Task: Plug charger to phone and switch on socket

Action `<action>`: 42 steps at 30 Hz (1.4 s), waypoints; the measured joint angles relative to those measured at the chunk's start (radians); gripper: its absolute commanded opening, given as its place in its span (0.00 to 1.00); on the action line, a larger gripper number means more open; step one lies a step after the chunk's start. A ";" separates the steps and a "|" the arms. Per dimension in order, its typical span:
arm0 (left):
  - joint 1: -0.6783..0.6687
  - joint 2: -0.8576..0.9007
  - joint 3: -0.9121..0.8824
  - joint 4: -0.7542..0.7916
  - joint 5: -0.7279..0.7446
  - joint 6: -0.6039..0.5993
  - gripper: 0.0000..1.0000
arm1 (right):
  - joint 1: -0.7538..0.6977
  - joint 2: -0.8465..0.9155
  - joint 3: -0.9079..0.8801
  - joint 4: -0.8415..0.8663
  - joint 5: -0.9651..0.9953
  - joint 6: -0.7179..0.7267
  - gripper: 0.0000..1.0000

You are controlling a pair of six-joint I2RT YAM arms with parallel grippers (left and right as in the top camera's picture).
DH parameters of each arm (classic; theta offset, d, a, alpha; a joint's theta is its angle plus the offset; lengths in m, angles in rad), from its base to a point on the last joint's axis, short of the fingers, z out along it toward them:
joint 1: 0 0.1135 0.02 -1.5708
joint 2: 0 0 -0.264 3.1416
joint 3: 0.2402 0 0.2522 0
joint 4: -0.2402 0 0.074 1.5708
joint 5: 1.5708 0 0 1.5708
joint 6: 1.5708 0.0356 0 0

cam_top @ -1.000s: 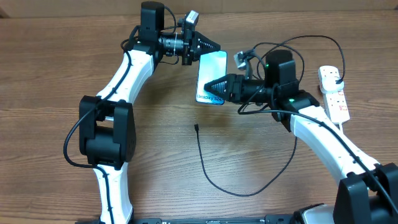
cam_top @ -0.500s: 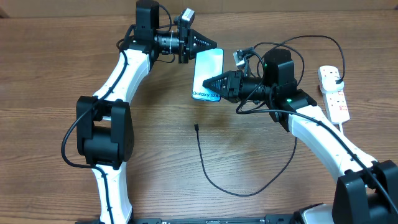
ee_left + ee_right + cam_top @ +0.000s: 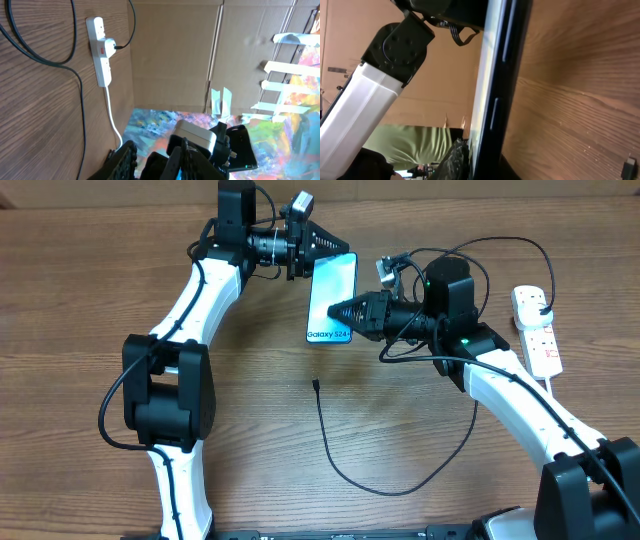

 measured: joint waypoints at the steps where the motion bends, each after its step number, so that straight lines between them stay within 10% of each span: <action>1: 0.000 0.000 0.000 0.000 0.000 -0.002 0.36 | 0.000 0.000 0.000 0.004 0.002 0.004 0.09; 31: 0.009 0.000 0.002 0.232 0.143 -0.066 0.47 | -0.002 0.007 -0.005 0.103 0.054 0.105 0.04; 42: -0.014 0.000 0.002 0.232 0.158 -0.091 0.22 | -0.001 0.007 -0.005 0.146 0.066 0.105 0.04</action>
